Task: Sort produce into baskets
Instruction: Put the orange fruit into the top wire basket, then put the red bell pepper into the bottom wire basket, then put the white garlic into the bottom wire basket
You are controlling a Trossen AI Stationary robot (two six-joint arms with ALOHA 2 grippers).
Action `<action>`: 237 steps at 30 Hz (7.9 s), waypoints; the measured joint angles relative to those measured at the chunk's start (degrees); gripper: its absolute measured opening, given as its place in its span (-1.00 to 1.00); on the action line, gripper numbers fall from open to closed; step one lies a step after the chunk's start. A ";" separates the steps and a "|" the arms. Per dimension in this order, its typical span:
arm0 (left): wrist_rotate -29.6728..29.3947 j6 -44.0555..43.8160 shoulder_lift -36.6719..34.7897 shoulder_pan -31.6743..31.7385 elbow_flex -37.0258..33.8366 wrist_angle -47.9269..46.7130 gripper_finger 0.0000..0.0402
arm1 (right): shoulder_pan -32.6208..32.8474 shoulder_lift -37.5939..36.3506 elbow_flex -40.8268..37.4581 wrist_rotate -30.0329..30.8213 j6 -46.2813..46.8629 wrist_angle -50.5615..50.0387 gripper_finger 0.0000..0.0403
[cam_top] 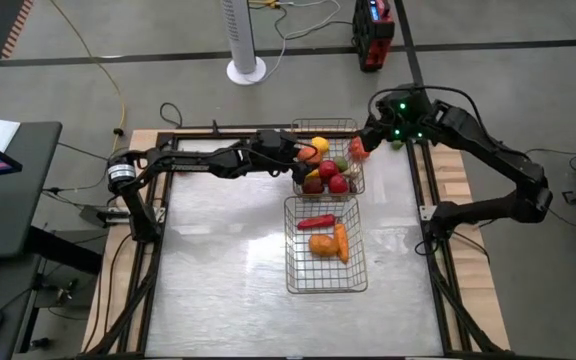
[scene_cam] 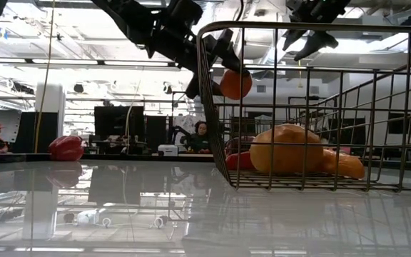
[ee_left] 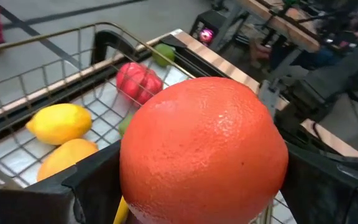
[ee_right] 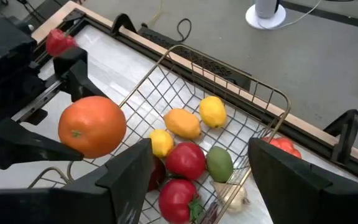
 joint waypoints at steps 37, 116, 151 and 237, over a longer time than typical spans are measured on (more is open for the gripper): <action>-15.47 6.51 -18.64 16.42 -7.22 -54.53 0.98 | 1.29 0.78 -0.09 -0.17 0.93 0.35 0.44; -33.50 25.12 7.11 31.25 -4.37 -77.49 0.83 | 1.96 1.68 -0.13 -3.65 -3.81 6.06 0.44; 3.17 18.88 8.98 15.98 30.08 -77.88 0.21 | 0.33 1.63 -0.07 -3.30 -7.62 7.74 0.44; 4.98 8.85 -6.54 -10.19 6.06 -30.30 0.78 | -17.89 3.44 -50.36 -16.67 15.20 46.05 0.04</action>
